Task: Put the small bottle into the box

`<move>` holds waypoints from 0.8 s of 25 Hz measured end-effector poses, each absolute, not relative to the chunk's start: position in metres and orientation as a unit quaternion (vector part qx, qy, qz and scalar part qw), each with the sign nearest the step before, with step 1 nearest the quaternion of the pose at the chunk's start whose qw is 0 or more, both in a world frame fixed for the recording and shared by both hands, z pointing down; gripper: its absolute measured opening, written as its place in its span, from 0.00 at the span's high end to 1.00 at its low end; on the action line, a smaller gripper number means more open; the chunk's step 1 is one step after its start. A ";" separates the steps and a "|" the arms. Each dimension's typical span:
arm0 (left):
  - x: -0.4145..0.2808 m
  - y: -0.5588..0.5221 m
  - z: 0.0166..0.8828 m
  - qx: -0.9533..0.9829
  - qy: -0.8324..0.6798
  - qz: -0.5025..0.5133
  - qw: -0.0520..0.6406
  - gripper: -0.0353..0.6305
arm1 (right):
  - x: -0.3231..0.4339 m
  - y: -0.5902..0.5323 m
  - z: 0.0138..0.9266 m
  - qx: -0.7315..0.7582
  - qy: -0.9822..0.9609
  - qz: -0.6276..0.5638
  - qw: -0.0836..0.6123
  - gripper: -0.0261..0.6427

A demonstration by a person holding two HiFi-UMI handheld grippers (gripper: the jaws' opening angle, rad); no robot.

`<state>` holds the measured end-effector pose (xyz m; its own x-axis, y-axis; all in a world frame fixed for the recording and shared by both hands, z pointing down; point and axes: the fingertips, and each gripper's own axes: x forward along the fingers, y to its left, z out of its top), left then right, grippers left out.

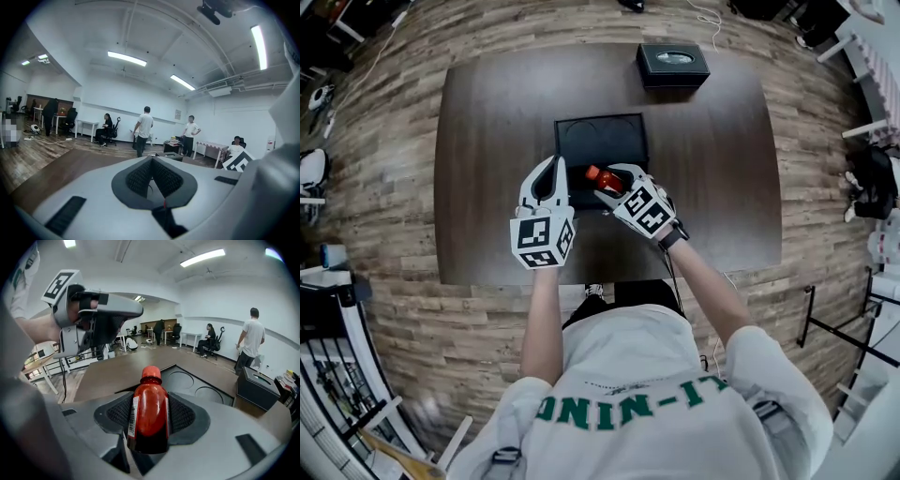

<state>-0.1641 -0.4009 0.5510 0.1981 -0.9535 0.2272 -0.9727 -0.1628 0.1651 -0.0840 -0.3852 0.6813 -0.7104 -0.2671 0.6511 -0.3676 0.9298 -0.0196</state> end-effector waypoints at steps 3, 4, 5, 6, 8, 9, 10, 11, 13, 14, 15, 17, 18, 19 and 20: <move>-0.171 -0.402 0.559 0.757 -0.637 0.039 0.138 0.94 | -0.087 -0.386 0.706 0.152 -0.915 0.067 0.368 0.62; -0.172 -0.402 0.562 0.757 -0.638 0.041 0.139 0.94 | -0.087 -0.386 0.715 0.146 -0.912 0.065 0.377 0.62; -0.172 -0.402 0.565 0.756 -0.638 0.041 0.142 0.94 | -0.087 -0.386 0.723 0.140 -0.909 0.064 0.387 0.62; -0.172 -0.402 0.567 0.756 -0.637 0.041 0.145 0.94 | -0.086 -0.385 0.731 0.134 -0.906 0.064 0.395 0.62; -0.171 -0.400 0.571 0.756 -0.635 0.040 0.154 0.94 | -0.086 -0.384 0.743 0.122 -0.902 0.066 0.409 0.62; -0.171 -0.400 0.572 0.756 -0.635 0.040 0.157 0.94 | -0.087 -0.384 0.748 0.115 -0.900 0.066 0.414 0.62; -0.171 -0.399 0.573 0.755 -0.635 0.039 0.159 0.94 | -0.087 -0.383 0.753 0.108 -0.898 0.065 0.421 0.62; -0.172 -0.399 0.574 0.754 -0.636 0.038 0.161 0.94 | -0.088 -0.382 0.758 0.102 -0.896 0.062 0.428 0.62; -0.173 -0.397 0.576 0.751 -0.638 0.038 0.164 0.94 | -0.089 -0.381 0.770 0.093 -0.891 0.059 0.441 0.62; -0.174 -0.396 0.577 0.750 -0.640 0.039 0.165 0.94 | -0.089 -0.380 0.776 0.090 -0.888 0.059 0.448 0.62; -0.175 -0.395 0.579 0.748 -0.642 0.041 0.166 0.94 | -0.090 -0.380 0.781 0.087 -0.885 0.061 0.454 0.62; -0.179 -0.393 0.581 0.744 -0.644 0.041 0.171 0.94 | -0.091 -0.380 0.790 0.082 -0.879 0.060 0.466 0.62; -0.180 -0.392 0.581 0.743 -0.645 0.038 0.175 0.94 | -0.092 -0.381 0.793 0.078 -0.877 0.054 0.471 0.62; -0.182 -0.390 0.580 0.742 -0.645 0.034 0.179 0.94 | -0.093 -0.380 0.796 0.072 -0.875 0.048 0.476 0.62; -0.183 -0.388 0.579 0.741 -0.646 0.029 0.182 0.94 | -0.094 -0.379 0.798 0.065 -0.872 0.044 0.482 0.62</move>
<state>-0.1833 -0.3884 0.5786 0.1629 -0.9466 0.2781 -0.9678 -0.0986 0.2314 -0.0938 -0.3786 0.7985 -0.5263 -0.0710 0.8473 -0.1563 0.9876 -0.0143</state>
